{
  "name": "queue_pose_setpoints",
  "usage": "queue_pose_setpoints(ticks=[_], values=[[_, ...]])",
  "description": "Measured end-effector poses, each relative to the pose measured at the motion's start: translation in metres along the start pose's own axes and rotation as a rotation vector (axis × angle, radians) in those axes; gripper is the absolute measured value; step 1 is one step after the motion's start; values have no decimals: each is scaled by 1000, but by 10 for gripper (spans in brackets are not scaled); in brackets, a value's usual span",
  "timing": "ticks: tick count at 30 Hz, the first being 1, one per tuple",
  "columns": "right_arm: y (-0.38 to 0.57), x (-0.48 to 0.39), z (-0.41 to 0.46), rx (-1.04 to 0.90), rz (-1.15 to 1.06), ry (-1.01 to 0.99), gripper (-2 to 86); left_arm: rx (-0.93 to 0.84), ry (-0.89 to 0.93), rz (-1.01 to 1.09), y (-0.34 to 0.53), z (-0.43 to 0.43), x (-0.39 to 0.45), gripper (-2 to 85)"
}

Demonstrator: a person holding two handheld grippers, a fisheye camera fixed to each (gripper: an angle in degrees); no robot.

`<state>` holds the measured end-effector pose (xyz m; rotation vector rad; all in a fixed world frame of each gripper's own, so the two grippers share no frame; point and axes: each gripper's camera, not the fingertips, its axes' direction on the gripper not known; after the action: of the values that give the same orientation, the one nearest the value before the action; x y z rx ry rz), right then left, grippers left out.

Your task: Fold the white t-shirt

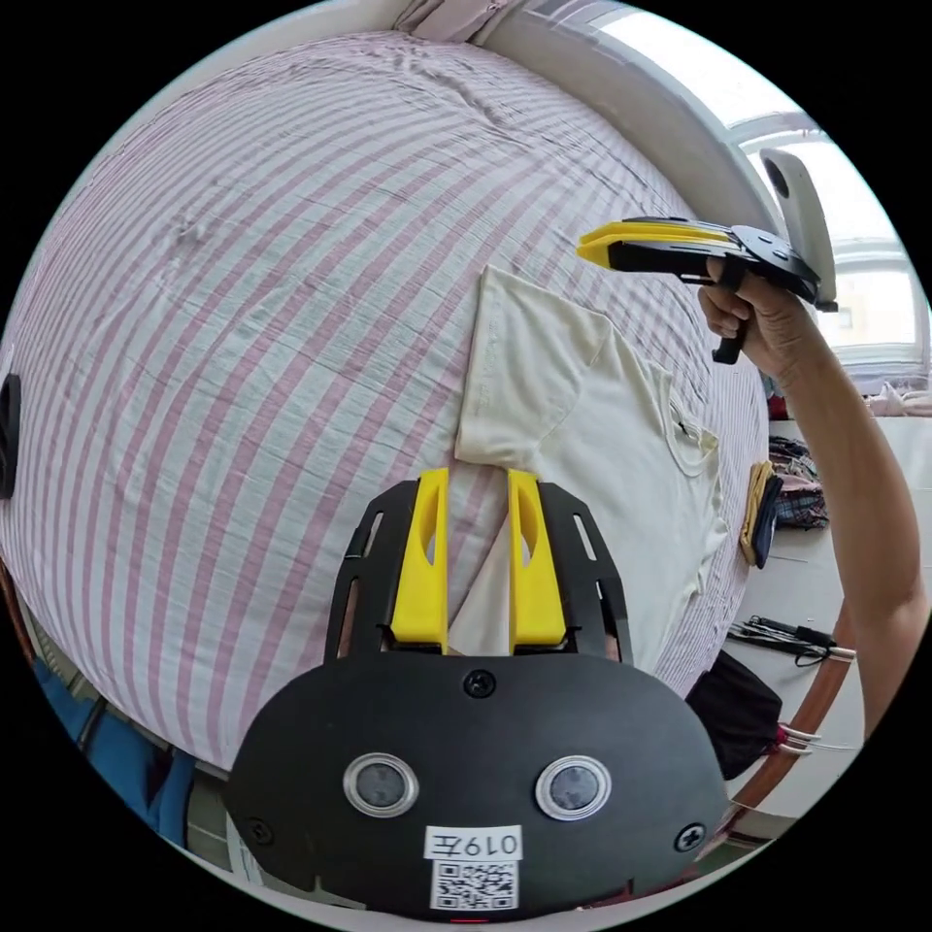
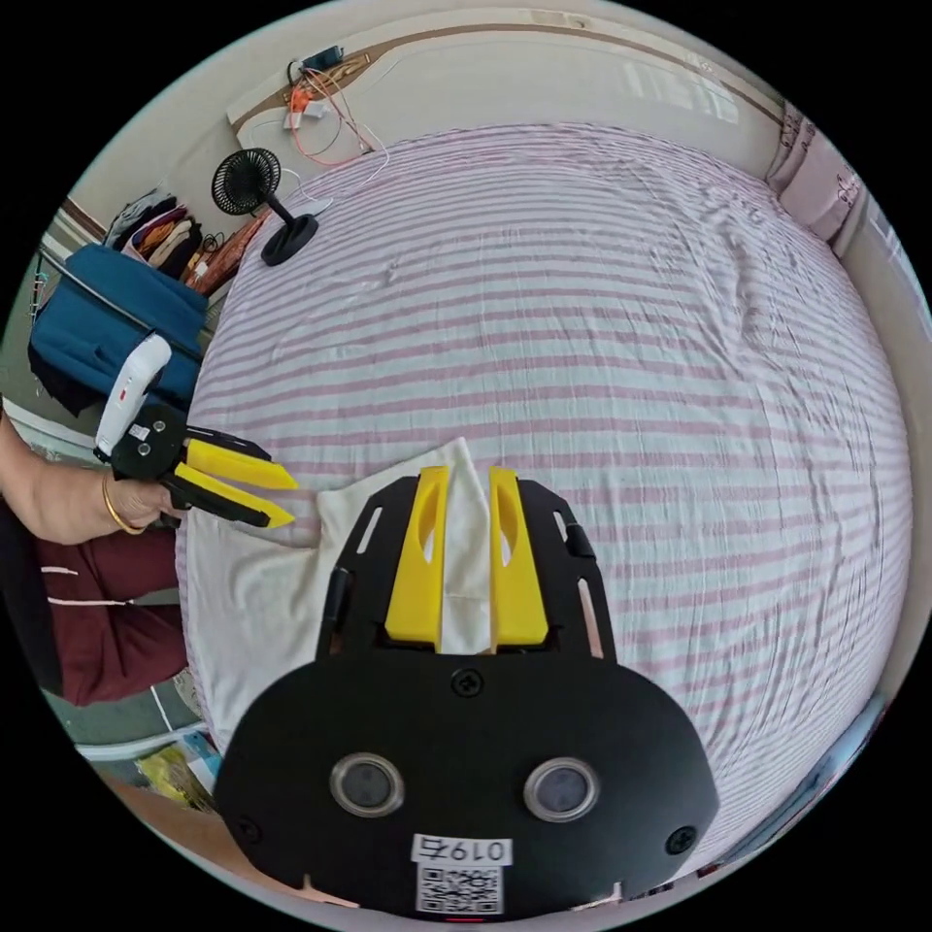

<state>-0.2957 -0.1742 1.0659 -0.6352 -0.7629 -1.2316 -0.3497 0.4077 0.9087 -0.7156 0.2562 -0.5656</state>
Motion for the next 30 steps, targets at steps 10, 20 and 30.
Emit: queue_pose_setpoints(ticks=[10,20,30], values=[[-61,39,67,-183,-156,-23,89,23,127,-203,2,25,-38,116],[-90,69,94,-237,-184,-76,65,27,220,-330,6,46,-65,94],[-84,78,97,-239,-196,-50,-9,-8,170,-290,12,53,-43,37]])
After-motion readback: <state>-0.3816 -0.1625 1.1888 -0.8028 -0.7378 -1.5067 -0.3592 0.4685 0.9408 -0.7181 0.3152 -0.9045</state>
